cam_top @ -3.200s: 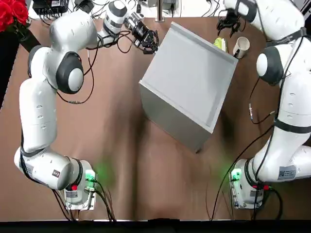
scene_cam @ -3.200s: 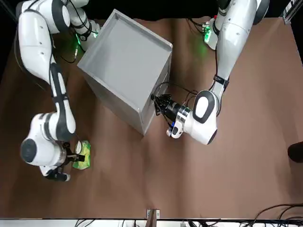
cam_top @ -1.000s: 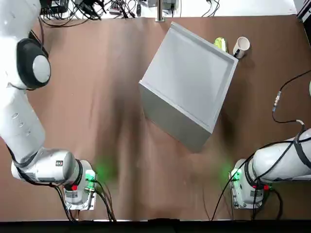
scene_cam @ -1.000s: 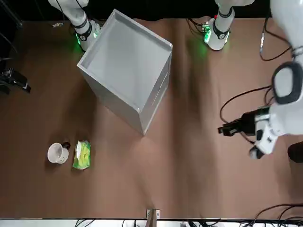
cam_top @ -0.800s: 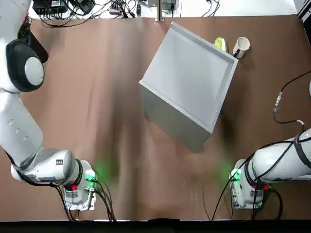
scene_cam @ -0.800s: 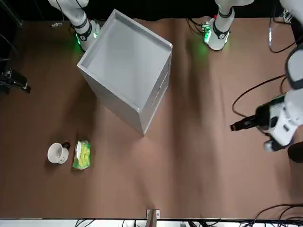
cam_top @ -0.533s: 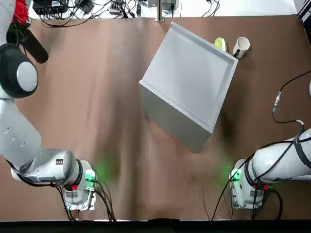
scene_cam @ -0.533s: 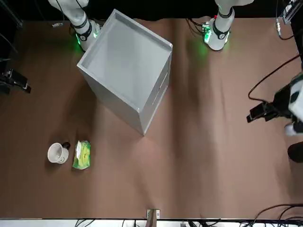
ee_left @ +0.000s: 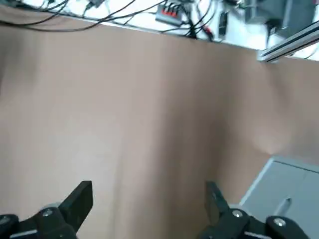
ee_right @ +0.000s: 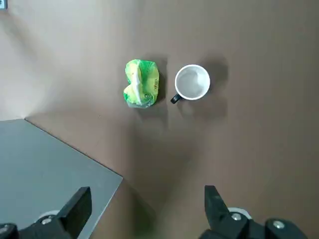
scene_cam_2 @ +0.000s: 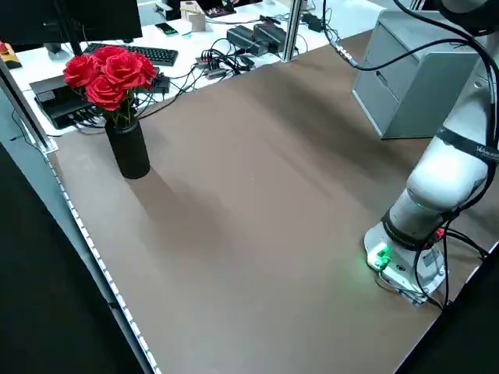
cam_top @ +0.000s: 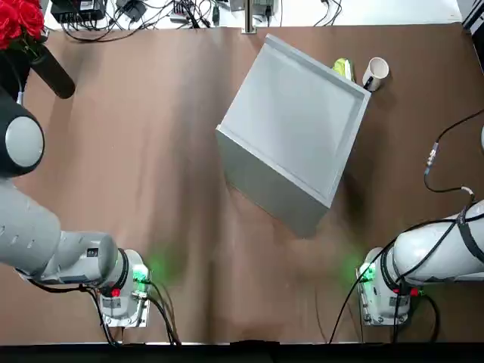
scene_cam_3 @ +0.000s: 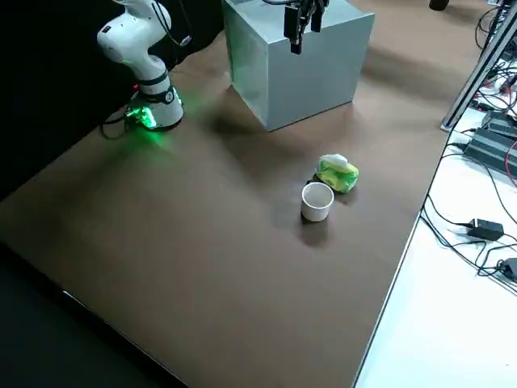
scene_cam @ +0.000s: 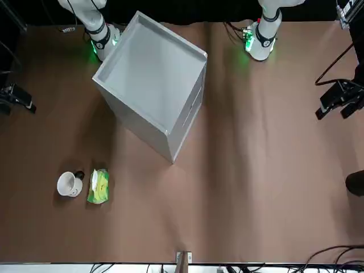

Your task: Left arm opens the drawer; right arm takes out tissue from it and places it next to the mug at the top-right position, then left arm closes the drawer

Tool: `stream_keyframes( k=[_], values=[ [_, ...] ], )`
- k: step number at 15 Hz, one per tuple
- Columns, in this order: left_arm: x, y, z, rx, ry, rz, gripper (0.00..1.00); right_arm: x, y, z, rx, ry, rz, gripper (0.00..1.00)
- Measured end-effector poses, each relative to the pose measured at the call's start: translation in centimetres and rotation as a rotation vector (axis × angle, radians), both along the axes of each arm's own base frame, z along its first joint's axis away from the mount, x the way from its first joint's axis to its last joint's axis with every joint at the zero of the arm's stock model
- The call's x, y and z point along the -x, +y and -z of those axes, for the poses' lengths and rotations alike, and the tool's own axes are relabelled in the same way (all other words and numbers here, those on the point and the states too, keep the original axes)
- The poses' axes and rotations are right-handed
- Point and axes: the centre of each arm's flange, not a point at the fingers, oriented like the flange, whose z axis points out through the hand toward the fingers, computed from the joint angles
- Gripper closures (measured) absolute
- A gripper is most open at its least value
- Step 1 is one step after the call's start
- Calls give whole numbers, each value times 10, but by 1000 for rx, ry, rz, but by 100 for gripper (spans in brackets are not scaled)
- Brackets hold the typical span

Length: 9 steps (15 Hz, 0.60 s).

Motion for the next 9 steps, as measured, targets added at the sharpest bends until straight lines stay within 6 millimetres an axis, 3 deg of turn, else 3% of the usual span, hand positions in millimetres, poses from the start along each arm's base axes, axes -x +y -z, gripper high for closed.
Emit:
stream_keyframes(
  k=[5, 9],
  values=[
    [-2, -5, 46, -34, 72, 25, 0, 0, 0, -1, 0, -3, 0, 0],
    [4, -25, 63, -82, 101, 82, 0, -2, -1, -7, 2, -39, 3, 0]
  ],
)
